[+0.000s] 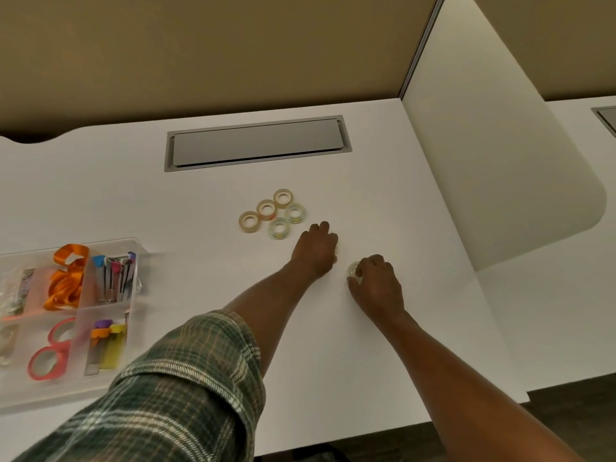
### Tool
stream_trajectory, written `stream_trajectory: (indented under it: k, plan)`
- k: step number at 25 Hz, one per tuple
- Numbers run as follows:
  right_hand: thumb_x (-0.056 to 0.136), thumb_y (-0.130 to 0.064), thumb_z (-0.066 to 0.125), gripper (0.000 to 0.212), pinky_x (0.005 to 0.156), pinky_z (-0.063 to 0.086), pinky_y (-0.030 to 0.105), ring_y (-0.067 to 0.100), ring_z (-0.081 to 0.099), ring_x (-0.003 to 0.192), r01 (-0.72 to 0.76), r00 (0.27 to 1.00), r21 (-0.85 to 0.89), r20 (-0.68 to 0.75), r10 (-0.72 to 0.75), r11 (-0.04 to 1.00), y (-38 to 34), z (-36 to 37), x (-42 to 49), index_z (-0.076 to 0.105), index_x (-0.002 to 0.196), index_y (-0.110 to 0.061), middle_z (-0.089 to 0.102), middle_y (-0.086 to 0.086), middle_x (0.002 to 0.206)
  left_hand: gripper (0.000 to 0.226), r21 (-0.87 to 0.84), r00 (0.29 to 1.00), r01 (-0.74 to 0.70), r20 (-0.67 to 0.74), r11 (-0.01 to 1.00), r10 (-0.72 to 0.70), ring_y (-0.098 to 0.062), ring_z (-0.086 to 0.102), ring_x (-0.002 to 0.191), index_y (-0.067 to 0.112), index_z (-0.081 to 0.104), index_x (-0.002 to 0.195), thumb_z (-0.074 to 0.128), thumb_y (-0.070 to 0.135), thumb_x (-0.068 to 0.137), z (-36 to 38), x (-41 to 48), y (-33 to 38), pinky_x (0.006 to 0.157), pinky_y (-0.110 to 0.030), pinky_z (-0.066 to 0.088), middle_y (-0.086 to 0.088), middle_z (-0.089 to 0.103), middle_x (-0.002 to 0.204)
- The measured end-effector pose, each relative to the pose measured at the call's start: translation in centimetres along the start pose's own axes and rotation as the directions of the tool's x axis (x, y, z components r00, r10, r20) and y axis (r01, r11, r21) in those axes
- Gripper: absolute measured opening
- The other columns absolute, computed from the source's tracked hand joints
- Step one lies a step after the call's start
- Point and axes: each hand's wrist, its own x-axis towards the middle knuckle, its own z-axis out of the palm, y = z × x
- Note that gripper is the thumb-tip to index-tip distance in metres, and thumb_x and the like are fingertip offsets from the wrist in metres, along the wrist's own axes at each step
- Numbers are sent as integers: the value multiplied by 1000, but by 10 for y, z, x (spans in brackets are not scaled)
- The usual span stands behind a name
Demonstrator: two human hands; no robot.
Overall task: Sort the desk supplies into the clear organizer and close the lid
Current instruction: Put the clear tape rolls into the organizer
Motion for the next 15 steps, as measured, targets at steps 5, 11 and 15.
stream_trajectory:
  k: [5,11,15]
  plan:
    - [85,-33,73,26,76,48,32,24,61,92,-116,986,355,-69,150,928,-19,2,-6,62,98,-14,62,5,104,27,-252,996,12,-85,968,-34,-30,51,97,8,55,104,66,24,85,-1,-48,-18,74,-39,44,-11,54,108]
    - [87,-37,70,38,77,46,28,20,65,86,-150,982,548,-14,188,823,-76,14,-18,56,120,-23,67,1,102,54,-504,963,96,-170,858,-207,-28,52,108,12,47,132,68,24,84,-16,-116,-61,89,-41,47,-11,54,120]
    - [88,-30,69,40,84,43,25,23,64,98,-19,1000,451,-13,28,892,-120,28,-29,61,127,-23,65,6,113,53,-485,939,104,-241,868,-247,-29,52,110,9,52,135,66,19,85,-24,-160,-101,89,-34,46,-12,52,123]
